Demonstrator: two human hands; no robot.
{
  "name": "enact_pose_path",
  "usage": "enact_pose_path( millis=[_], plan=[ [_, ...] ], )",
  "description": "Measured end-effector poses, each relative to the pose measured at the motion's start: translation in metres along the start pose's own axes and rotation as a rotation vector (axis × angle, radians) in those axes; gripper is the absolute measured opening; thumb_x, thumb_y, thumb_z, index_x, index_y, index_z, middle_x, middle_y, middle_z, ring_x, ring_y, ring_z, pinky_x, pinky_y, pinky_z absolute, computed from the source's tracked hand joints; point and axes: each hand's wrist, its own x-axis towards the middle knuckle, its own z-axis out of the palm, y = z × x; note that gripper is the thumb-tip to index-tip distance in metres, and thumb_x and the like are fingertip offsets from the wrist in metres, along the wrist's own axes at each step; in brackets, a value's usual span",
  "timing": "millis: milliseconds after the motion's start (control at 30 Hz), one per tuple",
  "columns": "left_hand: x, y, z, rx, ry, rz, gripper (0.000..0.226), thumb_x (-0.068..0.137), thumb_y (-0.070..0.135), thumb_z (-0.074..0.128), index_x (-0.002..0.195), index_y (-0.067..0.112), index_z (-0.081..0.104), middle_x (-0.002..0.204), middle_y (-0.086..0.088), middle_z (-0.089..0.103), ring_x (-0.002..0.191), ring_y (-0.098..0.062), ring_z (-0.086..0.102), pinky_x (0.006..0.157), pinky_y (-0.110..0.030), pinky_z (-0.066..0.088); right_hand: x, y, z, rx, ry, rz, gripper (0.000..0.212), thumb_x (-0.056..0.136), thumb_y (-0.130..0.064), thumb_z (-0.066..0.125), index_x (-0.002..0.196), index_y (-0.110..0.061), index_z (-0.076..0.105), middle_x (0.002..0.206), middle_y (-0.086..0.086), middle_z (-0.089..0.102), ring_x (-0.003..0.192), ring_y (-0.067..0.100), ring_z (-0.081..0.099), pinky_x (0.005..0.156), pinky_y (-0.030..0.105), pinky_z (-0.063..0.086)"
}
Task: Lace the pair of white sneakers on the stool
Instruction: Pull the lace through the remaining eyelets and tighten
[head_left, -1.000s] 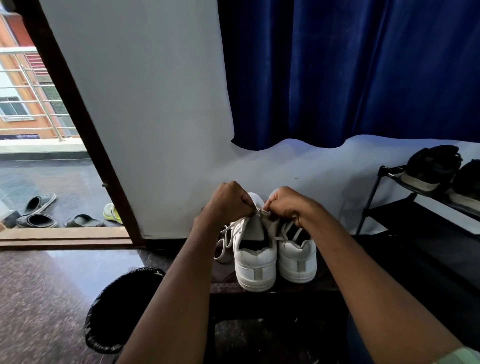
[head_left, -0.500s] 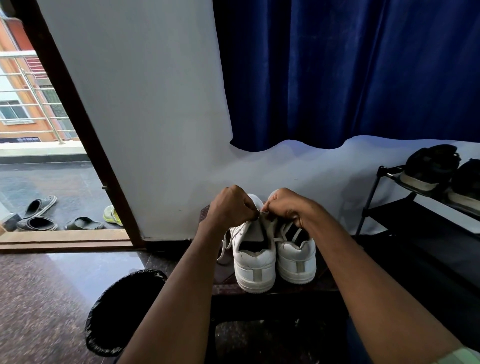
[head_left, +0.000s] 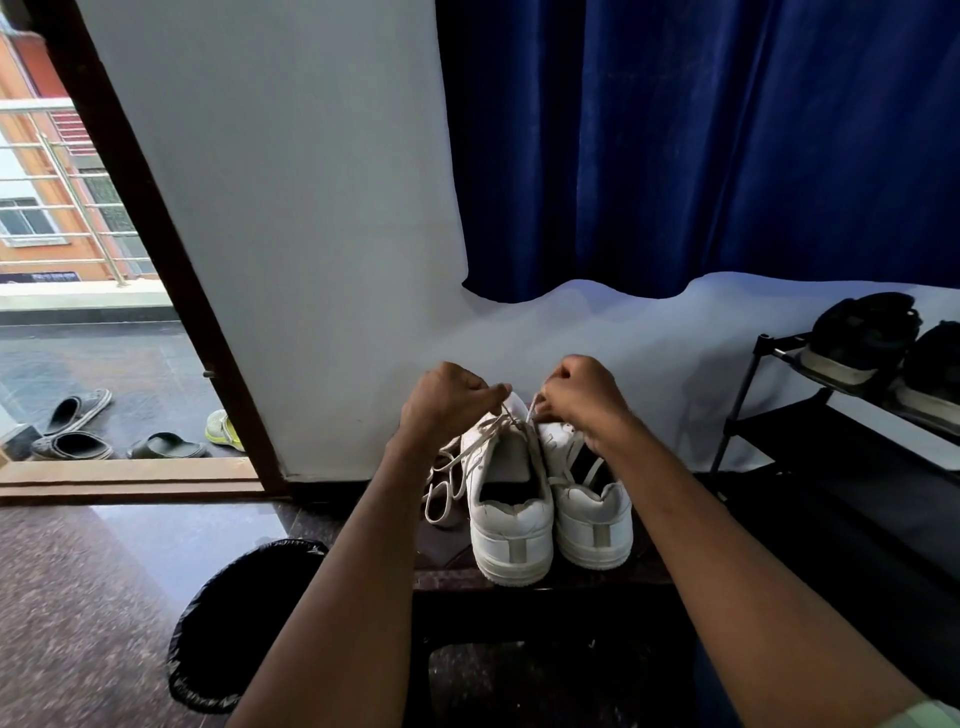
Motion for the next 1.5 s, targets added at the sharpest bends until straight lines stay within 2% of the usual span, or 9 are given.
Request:
enact_pose_path(
  millis=[100, 267, 400, 567, 700, 867, 1000, 1267, 1500],
  plan=[
    [0.0, 0.007, -0.004, -0.246, -0.022, -0.039, 0.041, 0.091, 0.044, 0.072, 0.058, 0.019, 0.071, 0.061, -0.007, 0.066, 0.058, -0.013, 0.055, 0.062, -0.026, 0.043, 0.0, -0.006, -0.007, 0.432, -0.049, 0.087, 0.018, 0.095, 0.006, 0.038, 0.097, -0.004, 0.052, 0.088, 0.024, 0.075, 0.071, 0.032, 0.072, 0.067, 0.039, 0.064],
    [-0.003, 0.02, -0.009, -0.622, -0.02, -0.126, 0.039, 0.096, 0.037, 0.069, 0.078, 0.003, 0.073, 0.073, -0.007, 0.067, 0.053, -0.007, 0.053, 0.053, -0.018, 0.041, -0.002, -0.004, -0.007, -0.503, -0.08, -0.209, 0.013, 0.092, -0.019, 0.065, 0.096, -0.009, 0.073, 0.091, 0.01, 0.072, 0.084, 0.025, 0.065, 0.069, 0.03, 0.046],
    [-0.006, 0.025, -0.01, -0.782, -0.037, -0.138, 0.035, 0.099, 0.041, 0.062, 0.079, 0.013, 0.069, 0.09, -0.011, 0.074, 0.074, -0.014, 0.061, 0.063, -0.023, 0.043, -0.007, -0.006, -0.003, -0.652, -0.171, -0.221, 0.027, 0.089, -0.034, 0.077, 0.078, -0.01, 0.08, 0.077, 0.01, 0.074, 0.076, 0.026, 0.068, 0.063, 0.029, 0.045],
    [0.001, 0.017, -0.014, -0.868, -0.051, -0.199, 0.034, 0.099, 0.048, 0.056, 0.079, 0.024, 0.068, 0.095, 0.0, 0.076, 0.082, -0.011, 0.061, 0.075, -0.035, 0.034, -0.006, -0.011, -0.004, 0.071, -0.119, -0.034, 0.057, 0.108, -0.049, 0.045, 0.099, 0.002, 0.069, 0.128, 0.026, 0.061, 0.09, 0.039, 0.068, 0.087, 0.044, 0.053],
    [0.001, 0.015, -0.013, -0.902, -0.054, -0.216, 0.031, 0.098, 0.046, 0.058, 0.082, 0.023, 0.071, 0.099, -0.001, 0.078, 0.081, -0.011, 0.062, 0.076, -0.034, 0.036, -0.007, -0.017, -0.013, 0.762, -0.076, 0.154, 0.041, 0.108, -0.046, 0.048, 0.083, -0.015, 0.054, 0.066, 0.004, 0.061, 0.06, 0.019, 0.058, 0.068, 0.037, 0.056],
    [0.002, 0.017, -0.01, -0.915, -0.055, -0.196, 0.03, 0.098, 0.044, 0.059, 0.085, 0.022, 0.074, 0.096, 0.0, 0.078, 0.082, -0.009, 0.065, 0.081, -0.036, 0.037, -0.002, -0.007, -0.014, -0.437, 0.025, -0.313, 0.035, 0.093, -0.049, 0.071, 0.089, -0.014, 0.066, 0.08, -0.002, 0.061, 0.071, 0.016, 0.055, 0.065, 0.029, 0.043],
    [0.001, 0.015, -0.01, -0.921, -0.078, -0.18, 0.029, 0.099, 0.044, 0.057, 0.092, 0.022, 0.075, 0.098, 0.001, 0.077, 0.087, -0.01, 0.065, 0.083, -0.037, 0.037, -0.003, 0.0, -0.003, -0.709, -0.074, -0.239, 0.047, 0.094, -0.057, 0.067, 0.08, -0.012, 0.075, 0.073, 0.002, 0.07, 0.07, 0.02, 0.065, 0.064, 0.028, 0.045],
    [0.001, 0.014, -0.011, -0.806, -0.164, -0.141, 0.029, 0.099, 0.043, 0.057, 0.101, 0.023, 0.078, 0.104, 0.003, 0.076, 0.091, -0.012, 0.058, 0.079, -0.035, 0.036, -0.006, -0.018, -0.015, 0.521, -0.151, -0.01, 0.049, 0.107, -0.049, 0.049, 0.073, -0.014, 0.054, 0.057, 0.003, 0.058, 0.058, 0.022, 0.052, 0.056, 0.029, 0.039],
    [0.008, -0.011, 0.006, -0.172, -0.268, 0.017, 0.029, 0.09, 0.009, 0.069, 0.073, 0.032, 0.077, 0.088, 0.003, 0.079, 0.09, -0.016, 0.073, 0.093, -0.033, 0.058, 0.008, 0.004, -0.015, -0.748, -0.168, -0.243, 0.046, 0.086, -0.058, 0.071, 0.077, -0.013, 0.079, 0.072, 0.004, 0.074, 0.071, 0.024, 0.07, 0.072, 0.035, 0.057]
  ],
)
